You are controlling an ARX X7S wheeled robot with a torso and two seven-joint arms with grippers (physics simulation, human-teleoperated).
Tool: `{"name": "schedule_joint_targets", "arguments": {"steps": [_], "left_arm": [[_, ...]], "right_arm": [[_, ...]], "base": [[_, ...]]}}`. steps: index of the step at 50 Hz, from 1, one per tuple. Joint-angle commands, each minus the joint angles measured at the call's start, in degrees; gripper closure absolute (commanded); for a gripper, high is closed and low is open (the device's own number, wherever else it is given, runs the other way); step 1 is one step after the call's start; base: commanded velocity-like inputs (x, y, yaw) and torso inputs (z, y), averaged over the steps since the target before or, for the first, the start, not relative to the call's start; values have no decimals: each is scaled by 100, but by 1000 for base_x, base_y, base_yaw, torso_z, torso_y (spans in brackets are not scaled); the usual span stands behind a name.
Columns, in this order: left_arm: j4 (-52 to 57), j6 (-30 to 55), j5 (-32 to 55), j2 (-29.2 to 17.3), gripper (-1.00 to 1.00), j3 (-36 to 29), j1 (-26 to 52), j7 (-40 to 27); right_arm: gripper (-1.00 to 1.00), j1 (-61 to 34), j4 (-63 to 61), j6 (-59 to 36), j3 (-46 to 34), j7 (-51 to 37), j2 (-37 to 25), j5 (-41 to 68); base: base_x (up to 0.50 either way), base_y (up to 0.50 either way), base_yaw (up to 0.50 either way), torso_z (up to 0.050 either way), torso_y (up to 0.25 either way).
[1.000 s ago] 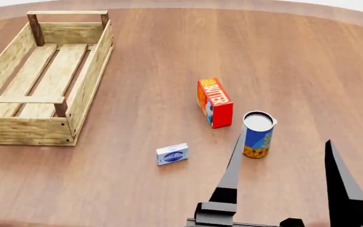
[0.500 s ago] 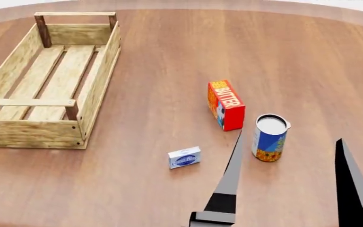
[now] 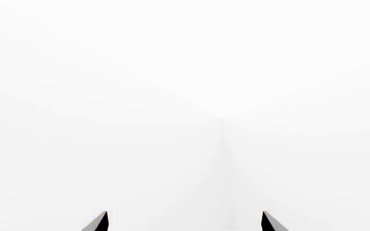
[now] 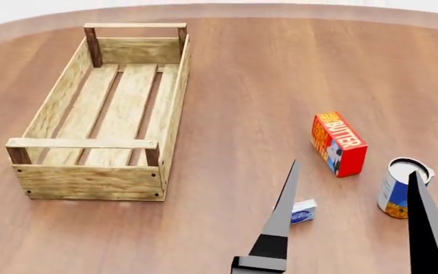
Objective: Pick up the cream cheese and put it in the tray.
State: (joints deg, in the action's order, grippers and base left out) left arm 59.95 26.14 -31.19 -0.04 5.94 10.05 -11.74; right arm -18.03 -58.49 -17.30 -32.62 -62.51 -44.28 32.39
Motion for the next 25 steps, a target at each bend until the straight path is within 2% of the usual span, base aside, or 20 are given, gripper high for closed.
{"name": "schedule_joint_targets", "arguments": {"steps": [1, 5, 6, 7, 9, 10, 17, 18, 19, 25], "left_arm": [[5, 21, -38, 2, -100, -46, 20, 13], [5, 62, -18, 3, -100, -57, 5, 39], [5, 189, -168, 3, -100, -136, 23, 67], [5, 678, -441, 3, -100, -325, 168, 201], [5, 596, -887, 2, -100, -524, 156, 248], [5, 815, -786, 3, -100, -565, 264, 217], [5, 454, -515, 2, -100, -528, 93, 464], [5, 291, -162, 2, -100, -384, -19, 448], [5, 525, -139, 2, -100, -313, 62, 498], [5, 449, -7, 2, -100, -241, 63, 416]], "right_arm": [[-100, -41, 24, 92, -76, -74, -64, 26], [-100, -41, 37, 130, -94, -83, -72, 27], [-100, -39, 53, 149, -95, -77, -68, 41], [-100, -73, 40, 47, -99, -161, -59, 18], [-100, -40, 66, 192, -96, -112, -47, -29], [-100, -59, 48, 112, -91, -164, -65, 25], [-100, -87, 57, 108, -118, -198, -70, 23], [-100, -93, 56, 100, -126, -200, -74, 15], [-100, -91, 63, 113, -129, -198, -75, 16], [-100, -105, 69, 119, -161, -206, -79, 17]], "base": [[180, 426, 0, 0, 0], [172, 424, 0, 0, 0], [176, 422, 0, 0, 0], [176, 297, 0, 0, 0], [90, 98, 0, 0, 0], [0, 0, 0, 0, 0], [0, 0, 0, 0, 0], [0, 0, 0, 48, 0], [0, 0, 0, 50, 0], [0, 0, 0, 50, 0]]}}
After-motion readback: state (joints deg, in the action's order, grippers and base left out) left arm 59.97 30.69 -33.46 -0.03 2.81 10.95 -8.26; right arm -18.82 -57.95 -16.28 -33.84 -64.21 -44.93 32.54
